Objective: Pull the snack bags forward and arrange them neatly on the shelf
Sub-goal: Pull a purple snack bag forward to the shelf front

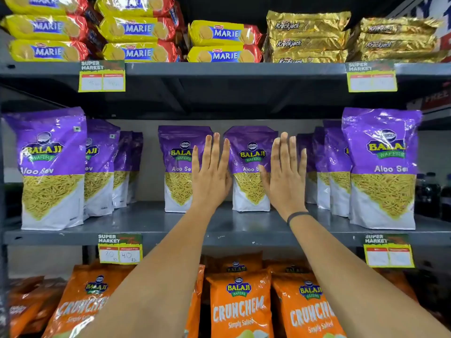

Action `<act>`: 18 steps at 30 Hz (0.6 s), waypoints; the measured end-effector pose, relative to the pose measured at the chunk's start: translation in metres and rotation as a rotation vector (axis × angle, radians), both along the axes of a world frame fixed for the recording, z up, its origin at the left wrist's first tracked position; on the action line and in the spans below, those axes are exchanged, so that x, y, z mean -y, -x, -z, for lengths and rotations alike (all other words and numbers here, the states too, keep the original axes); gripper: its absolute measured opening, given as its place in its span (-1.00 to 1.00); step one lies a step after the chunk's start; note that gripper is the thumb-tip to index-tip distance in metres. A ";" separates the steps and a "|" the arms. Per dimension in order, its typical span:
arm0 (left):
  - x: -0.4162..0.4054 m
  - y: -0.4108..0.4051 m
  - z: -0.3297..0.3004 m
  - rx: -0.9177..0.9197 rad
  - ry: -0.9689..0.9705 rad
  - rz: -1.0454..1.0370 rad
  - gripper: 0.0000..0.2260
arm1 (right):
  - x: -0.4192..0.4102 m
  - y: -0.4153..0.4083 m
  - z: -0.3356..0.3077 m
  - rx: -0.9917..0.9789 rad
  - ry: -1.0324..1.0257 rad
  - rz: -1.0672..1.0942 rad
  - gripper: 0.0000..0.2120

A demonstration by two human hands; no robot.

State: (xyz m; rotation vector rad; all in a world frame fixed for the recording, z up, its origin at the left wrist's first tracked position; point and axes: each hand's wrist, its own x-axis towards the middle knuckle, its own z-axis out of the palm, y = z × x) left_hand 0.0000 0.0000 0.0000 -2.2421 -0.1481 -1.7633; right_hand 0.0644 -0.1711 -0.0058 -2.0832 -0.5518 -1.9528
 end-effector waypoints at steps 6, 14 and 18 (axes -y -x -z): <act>-0.021 0.013 0.016 -0.094 0.097 -0.002 -0.31 | -0.003 -0.006 0.008 -0.143 -0.047 -0.125 -0.38; -0.067 0.030 0.047 -0.471 0.370 -0.038 -0.32 | -0.022 -0.031 0.006 -0.871 -0.170 -0.407 -0.12; -0.084 0.024 0.051 -0.886 0.444 -0.104 -0.26 | -0.040 -0.054 0.002 -1.138 -0.240 -0.519 0.01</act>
